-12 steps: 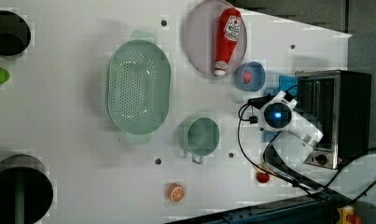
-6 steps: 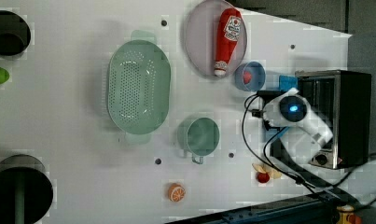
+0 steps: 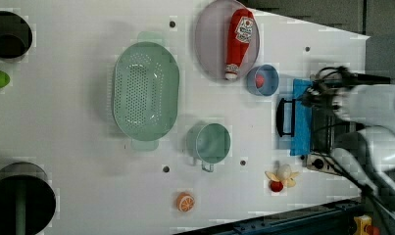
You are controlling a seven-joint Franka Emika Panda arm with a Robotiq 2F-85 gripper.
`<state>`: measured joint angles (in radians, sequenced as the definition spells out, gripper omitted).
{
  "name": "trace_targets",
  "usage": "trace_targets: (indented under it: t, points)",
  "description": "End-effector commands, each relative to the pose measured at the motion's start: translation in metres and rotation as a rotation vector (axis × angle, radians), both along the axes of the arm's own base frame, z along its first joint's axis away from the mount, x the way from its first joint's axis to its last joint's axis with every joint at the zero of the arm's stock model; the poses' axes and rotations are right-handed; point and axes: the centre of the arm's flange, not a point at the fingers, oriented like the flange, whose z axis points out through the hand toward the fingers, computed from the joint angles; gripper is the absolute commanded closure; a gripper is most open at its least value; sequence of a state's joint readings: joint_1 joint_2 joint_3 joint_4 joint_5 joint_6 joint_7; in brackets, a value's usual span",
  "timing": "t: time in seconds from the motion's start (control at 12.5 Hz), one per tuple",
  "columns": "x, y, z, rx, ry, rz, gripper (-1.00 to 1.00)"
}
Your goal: Flap open oven.
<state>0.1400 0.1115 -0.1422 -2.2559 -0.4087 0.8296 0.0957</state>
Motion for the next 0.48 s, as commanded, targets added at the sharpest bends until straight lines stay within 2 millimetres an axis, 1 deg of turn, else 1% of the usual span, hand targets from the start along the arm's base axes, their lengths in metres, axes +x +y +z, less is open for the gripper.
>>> trace_targets:
  t: [0.08,0.24,0.32,0.48]
  points:
    - [-0.009,-0.011,0.038,0.092,-0.015,-0.174,0.65]
    - [-0.022,-0.012,0.082,0.206,-0.007,-0.283,0.65]
    - [-0.029,-0.012,0.107,0.251,-0.006,-0.316,0.65]
    - [-0.037,-0.015,0.168,0.275,-0.053,-0.320,0.65]
